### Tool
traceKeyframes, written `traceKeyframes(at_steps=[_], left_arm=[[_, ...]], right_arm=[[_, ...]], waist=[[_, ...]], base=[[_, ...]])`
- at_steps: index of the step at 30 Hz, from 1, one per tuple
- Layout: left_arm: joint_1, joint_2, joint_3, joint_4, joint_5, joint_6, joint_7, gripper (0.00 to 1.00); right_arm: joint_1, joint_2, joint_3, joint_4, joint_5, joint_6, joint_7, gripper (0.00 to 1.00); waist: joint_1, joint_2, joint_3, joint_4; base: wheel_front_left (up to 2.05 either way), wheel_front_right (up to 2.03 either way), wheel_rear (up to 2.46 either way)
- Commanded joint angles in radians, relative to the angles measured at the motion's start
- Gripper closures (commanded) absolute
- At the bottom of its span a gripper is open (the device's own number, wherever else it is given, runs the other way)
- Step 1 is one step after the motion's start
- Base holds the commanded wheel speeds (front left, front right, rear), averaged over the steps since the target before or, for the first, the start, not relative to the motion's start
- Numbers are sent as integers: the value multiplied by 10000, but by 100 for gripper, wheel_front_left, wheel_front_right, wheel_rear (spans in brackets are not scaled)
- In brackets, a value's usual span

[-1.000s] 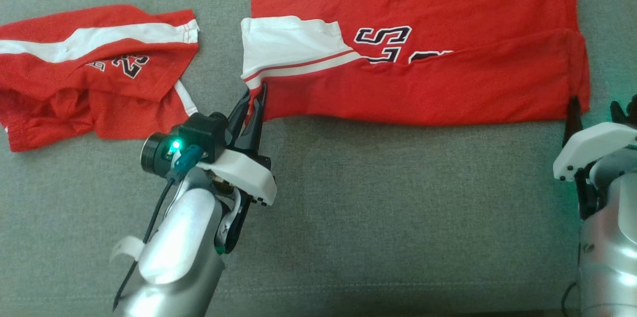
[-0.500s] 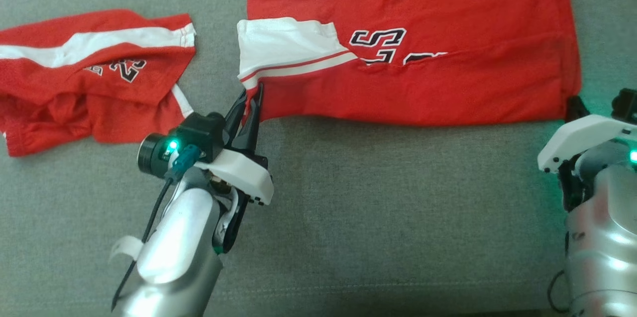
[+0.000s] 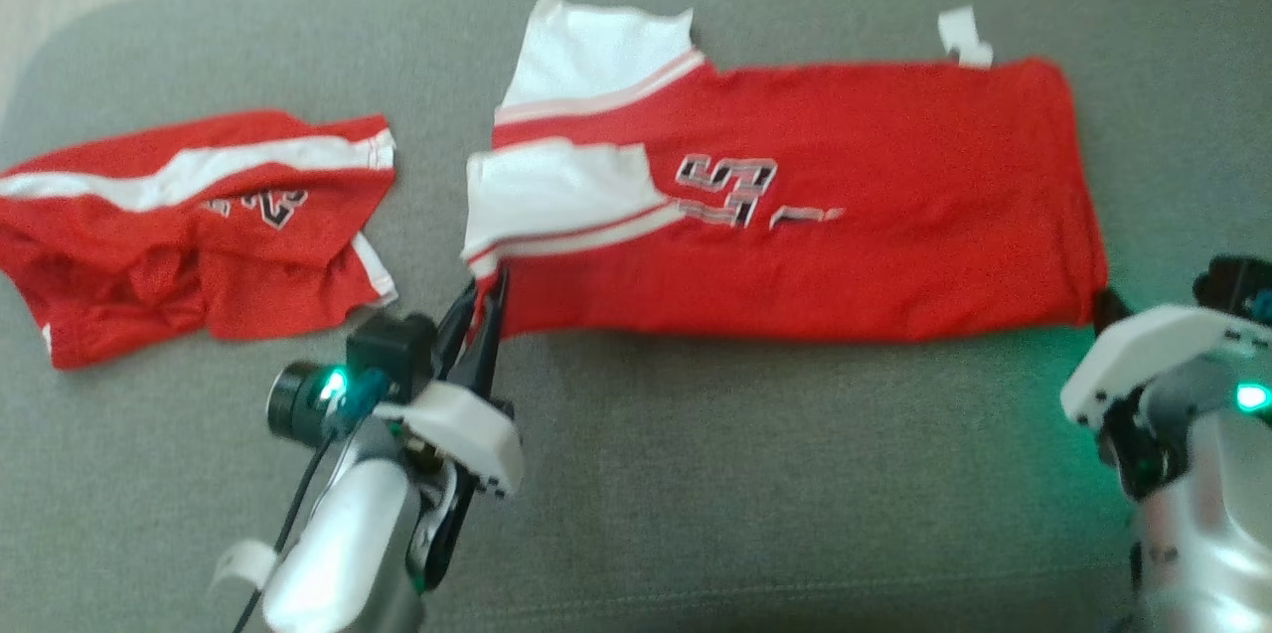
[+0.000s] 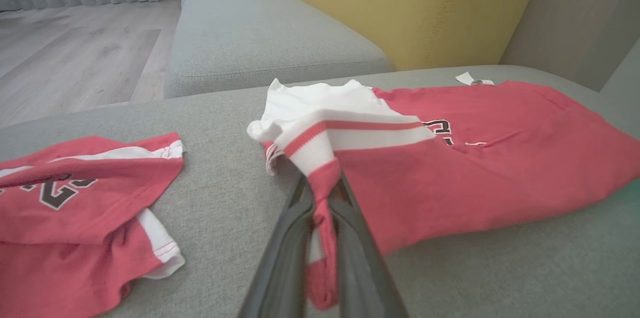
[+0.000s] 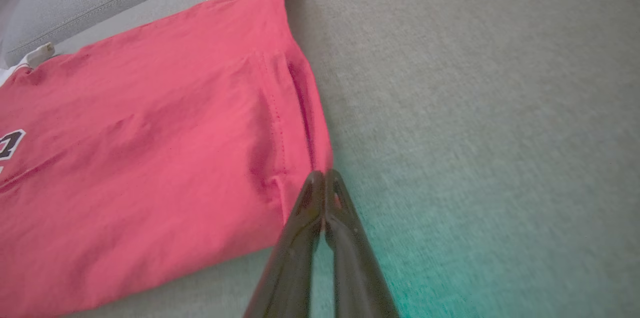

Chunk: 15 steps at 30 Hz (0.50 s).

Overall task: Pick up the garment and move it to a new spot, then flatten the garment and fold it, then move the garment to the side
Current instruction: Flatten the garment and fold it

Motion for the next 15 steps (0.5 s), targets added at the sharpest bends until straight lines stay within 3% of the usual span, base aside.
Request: traceKeyframes(at_steps=[1,7,14,15], left_arm=[[-100,276,312,-303,-61,-9,-124,100],[647,490,80,-430,-122,-125,127,100],[1461,664,-344,-551,-278,-330,1302,100],[1520,687,-426,-513,-285,-376,1518,87]], right_arm=[[180,-235,378,-645,274,-7,276,100],[1606,-451,602,-2153,854,-7,1654,100],[3166,-379,624,-3820,1035,-7,3338,100],[3286,-349,595,-4055,958,-7,3392,61]], waist=[[0,-1,-422,-146],[0,-1,-1013,-309],[0,-1,-1230,-463],[0,-1,-1218,-485]], base=[[0,0,0],[0,0,0],[0,0,0],[0,0,0]])
